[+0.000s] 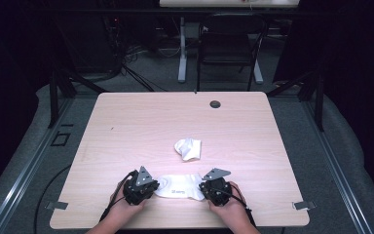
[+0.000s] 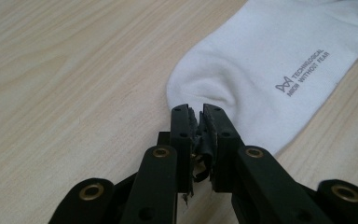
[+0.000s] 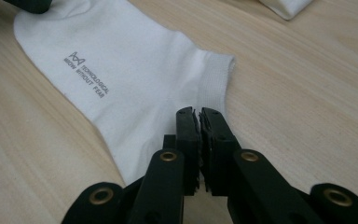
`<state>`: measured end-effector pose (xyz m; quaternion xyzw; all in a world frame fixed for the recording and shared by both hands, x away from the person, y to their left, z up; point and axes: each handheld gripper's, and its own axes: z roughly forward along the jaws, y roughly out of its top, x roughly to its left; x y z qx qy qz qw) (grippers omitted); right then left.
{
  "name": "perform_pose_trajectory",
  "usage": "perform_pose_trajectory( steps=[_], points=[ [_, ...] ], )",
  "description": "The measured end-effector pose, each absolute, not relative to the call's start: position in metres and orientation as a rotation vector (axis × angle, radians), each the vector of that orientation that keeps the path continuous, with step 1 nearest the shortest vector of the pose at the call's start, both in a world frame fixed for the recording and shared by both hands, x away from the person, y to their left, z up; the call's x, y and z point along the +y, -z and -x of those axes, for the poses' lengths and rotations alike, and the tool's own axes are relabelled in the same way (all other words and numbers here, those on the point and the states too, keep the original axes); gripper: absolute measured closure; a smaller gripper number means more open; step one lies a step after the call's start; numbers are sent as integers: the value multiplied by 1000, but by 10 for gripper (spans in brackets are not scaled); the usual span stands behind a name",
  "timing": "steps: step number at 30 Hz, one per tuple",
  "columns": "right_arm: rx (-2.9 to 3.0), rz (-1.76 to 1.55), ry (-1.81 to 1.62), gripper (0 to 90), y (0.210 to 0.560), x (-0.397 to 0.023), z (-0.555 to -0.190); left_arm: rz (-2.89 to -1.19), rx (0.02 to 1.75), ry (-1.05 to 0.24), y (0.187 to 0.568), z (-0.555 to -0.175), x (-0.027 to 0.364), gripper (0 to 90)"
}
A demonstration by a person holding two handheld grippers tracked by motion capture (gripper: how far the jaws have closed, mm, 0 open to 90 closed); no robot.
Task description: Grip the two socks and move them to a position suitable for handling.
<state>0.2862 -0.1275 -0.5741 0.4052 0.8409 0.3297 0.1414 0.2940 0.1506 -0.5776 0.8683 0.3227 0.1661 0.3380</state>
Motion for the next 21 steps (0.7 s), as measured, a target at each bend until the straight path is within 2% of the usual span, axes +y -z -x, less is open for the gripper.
perform_pose_trajectory(
  steps=[15,21],
  points=[
    [2416,-1143,-981,863,577,-130,-271,-2215,853,-397,581,-281,159,808],
    [2414,-1125,-978,816,576,-129,-271,-2220,848,-399,580,-282,158,773]
  ],
)
